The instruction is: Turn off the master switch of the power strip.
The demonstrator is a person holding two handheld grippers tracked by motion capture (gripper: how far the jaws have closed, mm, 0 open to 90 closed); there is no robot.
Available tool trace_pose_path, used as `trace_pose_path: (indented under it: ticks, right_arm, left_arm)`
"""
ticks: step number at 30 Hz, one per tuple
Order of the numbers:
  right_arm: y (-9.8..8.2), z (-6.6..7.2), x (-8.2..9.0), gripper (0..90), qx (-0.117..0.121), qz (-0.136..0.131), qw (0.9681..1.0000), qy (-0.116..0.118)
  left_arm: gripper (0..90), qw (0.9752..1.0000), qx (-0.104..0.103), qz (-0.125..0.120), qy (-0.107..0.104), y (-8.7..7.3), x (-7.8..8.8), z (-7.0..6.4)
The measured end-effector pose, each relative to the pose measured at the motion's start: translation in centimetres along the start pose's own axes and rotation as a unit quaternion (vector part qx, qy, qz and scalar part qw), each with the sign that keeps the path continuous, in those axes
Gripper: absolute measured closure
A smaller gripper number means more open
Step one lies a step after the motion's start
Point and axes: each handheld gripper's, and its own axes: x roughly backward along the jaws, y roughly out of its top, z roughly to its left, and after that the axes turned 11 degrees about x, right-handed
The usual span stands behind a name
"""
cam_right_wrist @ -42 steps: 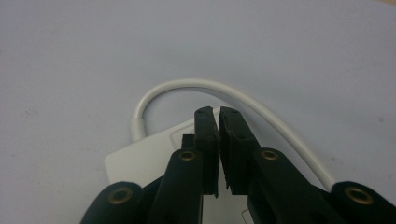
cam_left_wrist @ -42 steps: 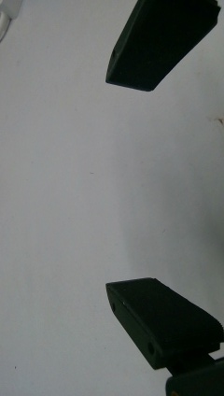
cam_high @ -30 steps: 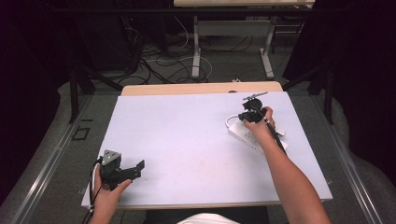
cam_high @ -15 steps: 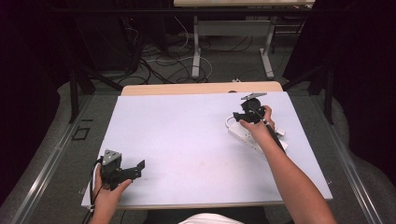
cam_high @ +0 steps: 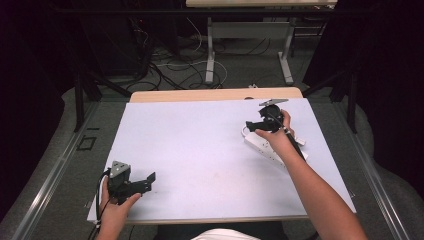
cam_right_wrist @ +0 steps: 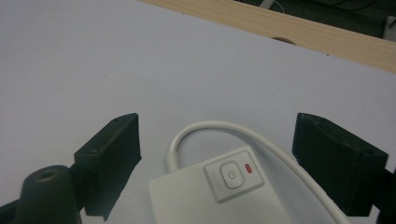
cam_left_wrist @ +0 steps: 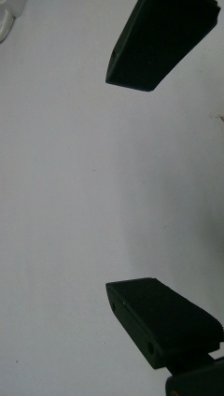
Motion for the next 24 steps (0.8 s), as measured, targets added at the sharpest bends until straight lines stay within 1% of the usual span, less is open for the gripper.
trace_pose_path:
  ticks: [1,2,3,4,6,7,14,18,19,21,22,23,24]
  right_arm:
    - [0.0,0.1,0.0,13.2,-0.002,-0.001,1.0000,-0.004]
    - [-0.1,0.2,0.0,12.7,-0.004,-0.006,0.9999,-0.016]
    - [-0.1,0.2,0.0,11.6,0.003,-0.006,0.9998,-0.020]
    - [-0.2,0.2,0.0,9.2,0.006,-0.005,0.9998,-0.020]
    - [-0.2,0.3,0.1,2.3,0.001,-0.007,0.9999,-0.013]
    - [-0.2,0.3,0.1,0.0,0.000,-0.008,0.9999,-0.014]
    - [0.0,0.7,0.9,0.0,0.013,-0.018,0.9997,-0.003]
    - [0.1,1.2,1.3,0.0,0.027,-0.021,0.9994,-0.004]
    - [0.1,1.3,1.5,0.0,0.026,-0.019,0.9995,-0.004]
    - [0.1,1.5,1.7,0.0,0.034,-0.020,0.9992,-0.002]
    - [0.1,1.7,1.8,0.0,0.033,-0.019,0.9993,0.000]
    - [0.1,1.7,1.9,0.0,0.039,-0.020,0.9990,0.000]
    - [0.2,1.9,2.0,0.0,0.039,-0.021,0.9990,0.003]
  left_arm:
    - [2.7,1.0000,0.000,0.000,0.000,0.0,0.0,0.0]
    - [2.7,1.0000,0.000,0.000,0.001,0.0,0.0,0.0]
    - [2.7,1.0000,0.000,0.000,0.001,0.0,0.0,0.0]
    - [2.8,1.0000,0.000,0.000,0.001,0.0,0.0,0.0]
    - [2.7,1.0000,0.000,0.001,0.001,0.0,0.0,0.0]
    - [2.7,1.0000,0.000,0.001,0.001,0.0,0.0,0.0]
    - [2.7,1.0000,0.000,0.000,0.000,0.0,0.0,0.0]
    - [2.7,1.0000,0.002,0.000,-0.002,0.0,0.0,0.0]
    - [2.7,1.0000,0.002,-0.002,-0.002,0.0,0.0,0.0]
    - [2.7,1.0000,0.002,0.000,-0.002,0.0,0.0,0.0]
    - [2.7,1.0000,0.002,0.000,-0.001,0.0,0.0,0.0]
    - [2.7,1.0000,0.002,0.000,-0.001,0.0,0.0,0.0]
    - [2.7,1.0000,0.002,0.000,-0.001,0.0,0.0,0.0]
